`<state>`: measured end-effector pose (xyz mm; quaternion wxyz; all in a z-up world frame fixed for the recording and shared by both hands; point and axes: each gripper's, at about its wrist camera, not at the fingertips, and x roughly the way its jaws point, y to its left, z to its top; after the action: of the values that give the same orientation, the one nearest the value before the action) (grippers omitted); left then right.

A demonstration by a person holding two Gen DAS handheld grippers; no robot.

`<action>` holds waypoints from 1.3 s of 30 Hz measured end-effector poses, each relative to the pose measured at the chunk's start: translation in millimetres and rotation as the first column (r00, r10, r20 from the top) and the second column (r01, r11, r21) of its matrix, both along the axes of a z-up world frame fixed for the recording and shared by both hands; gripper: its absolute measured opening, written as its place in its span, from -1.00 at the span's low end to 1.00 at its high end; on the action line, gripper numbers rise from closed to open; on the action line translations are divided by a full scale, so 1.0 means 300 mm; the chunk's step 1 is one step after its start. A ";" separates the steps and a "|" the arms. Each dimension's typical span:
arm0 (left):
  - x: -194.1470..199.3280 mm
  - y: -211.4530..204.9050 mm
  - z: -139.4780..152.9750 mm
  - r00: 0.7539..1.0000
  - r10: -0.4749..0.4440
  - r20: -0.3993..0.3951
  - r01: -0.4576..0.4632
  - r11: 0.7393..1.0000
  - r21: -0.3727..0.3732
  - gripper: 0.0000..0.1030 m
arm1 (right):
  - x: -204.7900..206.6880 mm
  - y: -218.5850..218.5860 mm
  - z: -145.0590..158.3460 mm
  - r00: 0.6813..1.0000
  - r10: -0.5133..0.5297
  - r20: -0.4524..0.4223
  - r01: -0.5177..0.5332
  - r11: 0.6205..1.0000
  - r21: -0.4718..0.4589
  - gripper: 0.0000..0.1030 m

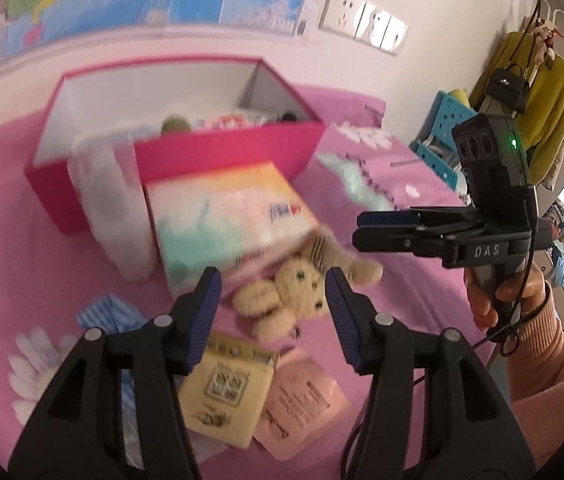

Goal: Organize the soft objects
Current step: 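Move the right gripper to the beige teddy bear and grasp it, then lift the teddy bear, carry it into the shoebox and release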

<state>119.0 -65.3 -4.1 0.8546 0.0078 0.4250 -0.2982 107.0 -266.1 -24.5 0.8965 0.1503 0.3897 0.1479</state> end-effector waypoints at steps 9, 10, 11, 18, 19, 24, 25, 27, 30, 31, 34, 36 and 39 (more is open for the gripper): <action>0.001 -0.026 -0.108 0.994 0.005 -0.110 -0.004 1.000 0.016 0.08 | 0.001 0.000 -0.085 0.998 -0.017 -0.056 0.019 0.999 0.030 0.17; 0.000 -0.030 -0.115 0.993 0.005 -0.117 -0.003 1.000 0.017 0.08 | 0.002 0.002 -0.090 0.998 -0.016 -0.058 0.018 0.999 0.029 0.17; 0.000 -0.035 -0.120 0.993 0.003 -0.121 -0.001 1.000 0.019 0.08 | 0.004 0.005 -0.095 0.998 -0.016 -0.060 0.018 0.999 0.031 0.17; -0.004 -0.069 -0.140 0.992 -0.001 -0.126 0.006 0.999 0.037 0.08 | 0.009 0.010 -0.125 0.997 -0.016 -0.074 0.020 0.999 0.049 0.17; -0.002 -0.070 -0.143 0.992 -0.001 -0.128 0.006 0.999 0.036 0.08 | 0.010 0.010 -0.127 0.997 -0.016 -0.075 0.020 0.999 0.051 0.17; 0.005 -0.079 -0.153 0.990 -0.008 -0.138 0.013 0.999 0.039 0.08 | 0.017 0.004 -0.136 0.996 -0.026 -0.080 0.031 0.997 0.064 0.16; 0.006 -0.084 -0.155 0.990 -0.009 -0.141 0.014 0.999 0.038 0.09 | 0.019 0.004 -0.136 0.996 -0.028 -0.079 0.034 0.997 0.067 0.16; 0.012 -0.089 -0.162 0.989 -0.009 -0.144 0.016 0.999 0.043 0.09 | 0.022 0.005 -0.133 0.997 -0.030 -0.075 0.035 0.997 0.069 0.16; 0.020 -0.100 -0.173 0.988 -0.010 -0.153 0.018 0.999 0.050 0.08 | 0.030 0.016 -0.135 0.997 -0.025 -0.076 0.029 0.998 0.056 0.12; 0.021 -0.102 -0.176 0.988 -0.012 -0.157 0.020 0.999 0.050 0.09 | 0.033 0.018 -0.136 0.997 -0.023 -0.078 0.027 0.998 0.053 0.02; 0.025 -0.105 -0.191 0.985 -0.011 -0.175 0.020 0.999 0.050 0.08 | 0.031 0.031 -0.142 0.997 -0.019 -0.076 0.021 1.000 0.022 -0.14; 0.028 -0.105 -0.201 0.982 -0.007 -0.188 0.017 0.999 0.050 0.09 | 0.026 0.028 -0.143 0.997 -0.017 -0.072 0.019 1.000 0.022 -0.18; 0.029 -0.104 -0.205 0.981 -0.009 -0.193 0.018 0.999 0.047 0.08 | 0.014 0.023 -0.148 0.997 -0.016 -0.072 0.018 0.999 0.026 -0.21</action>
<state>127.6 -96.5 -65.5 0.8070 0.0024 0.5128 -0.2929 111.1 -259.1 -68.8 0.8811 0.1709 0.4182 0.1400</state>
